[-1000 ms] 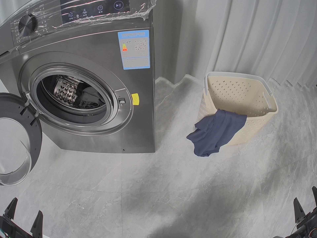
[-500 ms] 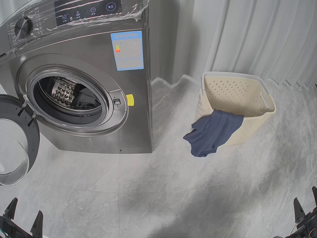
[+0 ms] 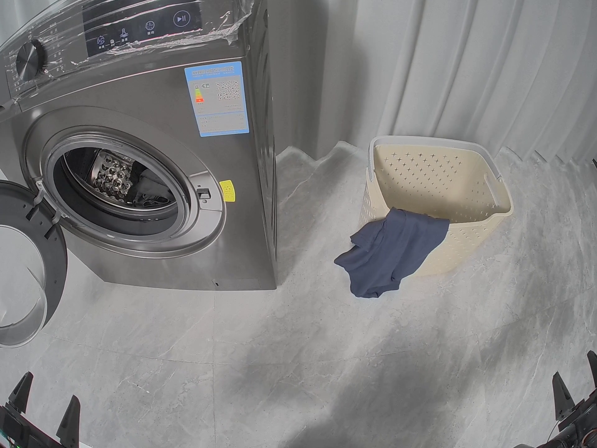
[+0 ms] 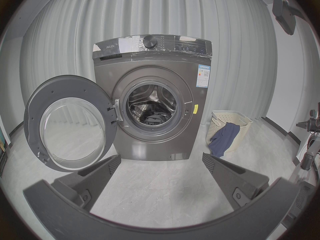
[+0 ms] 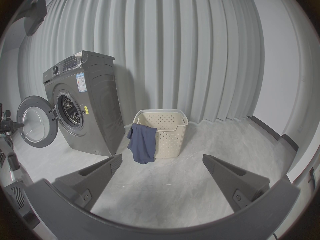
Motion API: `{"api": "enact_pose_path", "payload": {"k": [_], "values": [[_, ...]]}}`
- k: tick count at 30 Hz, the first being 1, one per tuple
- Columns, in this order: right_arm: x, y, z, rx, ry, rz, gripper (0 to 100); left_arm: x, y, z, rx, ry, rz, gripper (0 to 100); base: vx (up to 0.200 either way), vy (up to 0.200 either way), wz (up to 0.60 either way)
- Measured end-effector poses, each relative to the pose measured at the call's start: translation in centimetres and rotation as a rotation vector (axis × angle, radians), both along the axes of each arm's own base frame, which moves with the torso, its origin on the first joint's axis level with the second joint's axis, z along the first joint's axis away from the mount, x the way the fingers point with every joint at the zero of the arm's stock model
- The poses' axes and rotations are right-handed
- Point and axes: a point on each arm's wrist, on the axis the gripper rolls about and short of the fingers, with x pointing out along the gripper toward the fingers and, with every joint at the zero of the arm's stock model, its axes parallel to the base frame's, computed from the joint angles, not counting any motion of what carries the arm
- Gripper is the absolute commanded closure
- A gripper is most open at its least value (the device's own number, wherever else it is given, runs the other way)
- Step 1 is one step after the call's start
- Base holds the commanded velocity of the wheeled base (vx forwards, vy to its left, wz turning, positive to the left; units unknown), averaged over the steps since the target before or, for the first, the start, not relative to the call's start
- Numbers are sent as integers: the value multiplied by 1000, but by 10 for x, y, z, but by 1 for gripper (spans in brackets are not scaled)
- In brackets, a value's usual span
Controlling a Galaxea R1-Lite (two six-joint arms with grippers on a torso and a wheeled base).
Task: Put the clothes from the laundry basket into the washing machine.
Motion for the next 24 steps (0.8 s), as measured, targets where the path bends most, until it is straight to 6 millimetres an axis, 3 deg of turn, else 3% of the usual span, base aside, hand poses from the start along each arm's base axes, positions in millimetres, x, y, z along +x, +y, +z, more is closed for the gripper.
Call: {"api": "enact_pose_path", "payload": {"k": [4, 22, 24], "values": [[0, 0, 0, 0, 0, 0, 0, 0, 0, 0, -1, 0, 0, 0, 0, 0, 0], [0, 0, 0, 0, 0, 0, 0, 0, 0, 0, -4, 1, 2, 0, 0, -200, 0], [0, 0, 0, 0, 0, 0, 0, 0, 0, 0, 2, 1, 2, 0, 0, 0, 0]]}}
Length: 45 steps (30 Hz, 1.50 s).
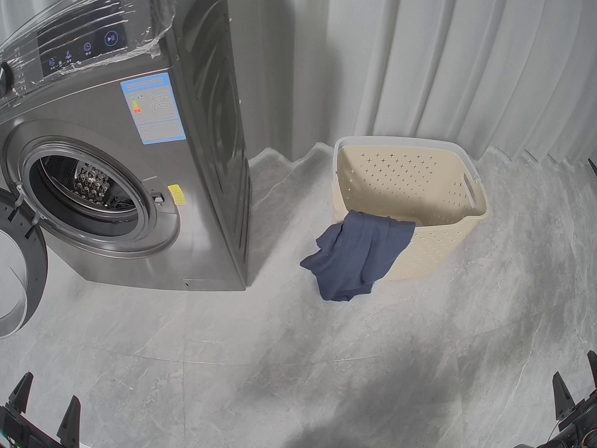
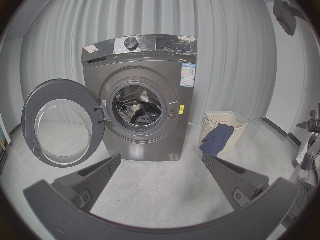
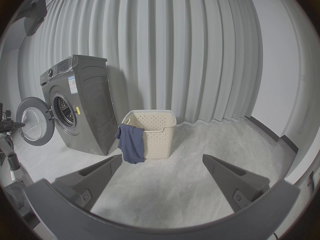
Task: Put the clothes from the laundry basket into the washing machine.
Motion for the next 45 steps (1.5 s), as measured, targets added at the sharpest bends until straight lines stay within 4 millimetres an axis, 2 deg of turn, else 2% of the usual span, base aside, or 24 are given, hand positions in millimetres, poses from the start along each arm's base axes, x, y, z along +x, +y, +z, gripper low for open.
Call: {"api": "enact_pose_path", "payload": {"k": [4, 13, 19, 43, 45], "values": [[0, 0, 0, 0, 0, 0, 0, 0, 0, 0, 9, 0, 1, 0, 0, 0, 0], [0, 0, 0, 0, 0, -1, 0, 0, 0, 0, -3, 0, 6, 0, 0, -200, 0], [0, 0, 0, 0, 1, 1, 0, 0, 0, 0, -3, 0, 3, 0, 0, 0, 0], [0, 0, 0, 4, -2, 8, 0, 0, 0, 0, -6, 0, 0, 0, 200, 0, 0], [0, 0, 2, 2, -16, 10, 0, 0, 0, 0, -6, 0, 0, 0, 0, 0, 0]]}}
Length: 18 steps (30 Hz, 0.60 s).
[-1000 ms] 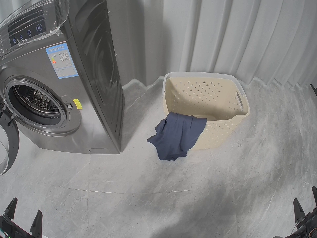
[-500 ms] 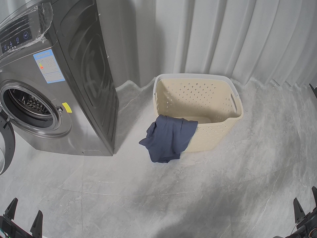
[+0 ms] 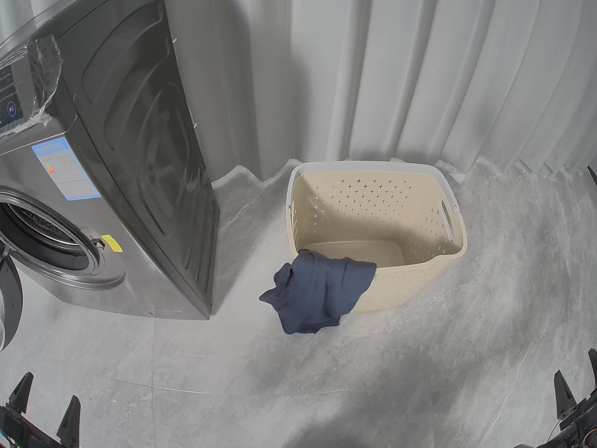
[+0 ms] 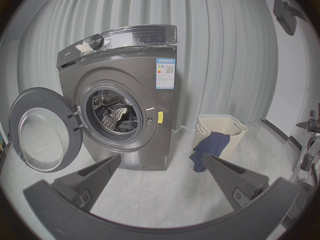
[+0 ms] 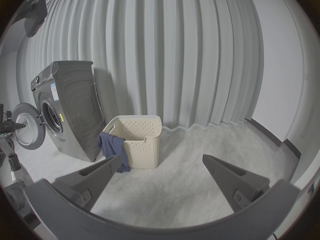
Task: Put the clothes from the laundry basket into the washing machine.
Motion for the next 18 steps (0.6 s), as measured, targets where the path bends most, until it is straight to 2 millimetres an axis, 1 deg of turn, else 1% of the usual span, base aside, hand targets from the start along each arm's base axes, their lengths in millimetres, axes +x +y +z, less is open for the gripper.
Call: {"api": "enact_pose_path", "payload": {"k": [2, 6, 9, 13, 18], "values": [[-1, 0, 3, 0, -13, 7, 0, 0, 0, 0, 0, 0, 0, 0, 0, 0, 0], [-6, 1, 25, 0, -78, 28, 0, 0, 0, 0, 0, 1, 0, 0, 0, 0, 0], [-4, 1, 37, 1, -63, 60, 0, 0, 0, 0, 1, 0, 0, 0, 0, 0, 0], [10, 2, 47, 12, 22, 113, 0, 0, 0, 0, 1, 0, -1, 0, 0, 0, 0], [40, 4, 60, 46, 128, 189, 0, 0, 0, 0, 1, 1, -1, 0, 0, 0, 0]]}}
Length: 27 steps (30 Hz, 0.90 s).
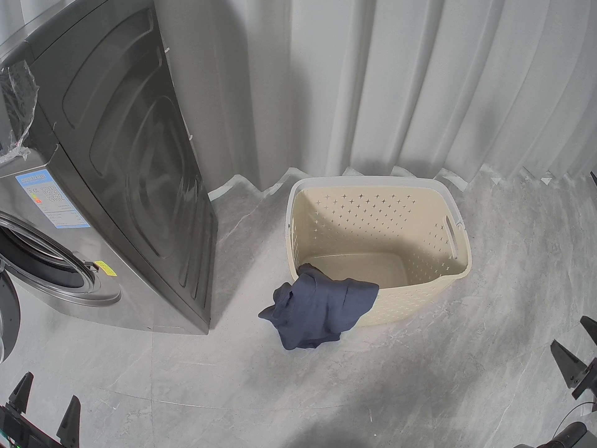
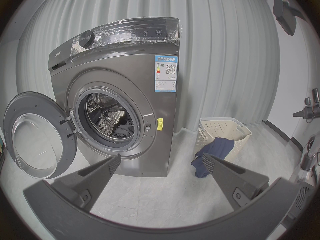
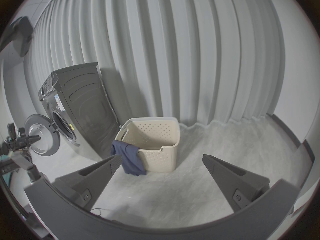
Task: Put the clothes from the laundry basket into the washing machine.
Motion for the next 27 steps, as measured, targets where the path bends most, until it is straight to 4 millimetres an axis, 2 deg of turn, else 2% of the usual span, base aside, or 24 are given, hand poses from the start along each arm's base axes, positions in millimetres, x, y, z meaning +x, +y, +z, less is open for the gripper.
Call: {"api": "enact_pose_path", "payload": {"k": [7, 12, 18, 27], "values": [[50, 11, 5, 80, 162, 108, 0, 0, 0, 0, 1, 0, -1, 0, 0, 0, 0], [82, 34, 2, 141, 252, 203, 0, 0, 0, 0, 5, 0, -2, 0, 0, 0, 0], [109, 64, -9, 166, 342, 224, 0, 0, 0, 0, 7, 0, -4, 0, 0, 0, 0], [143, 99, -31, 157, 368, 189, 0, 0, 0, 0, 5, 0, -4, 0, 0, 0, 0]]}}
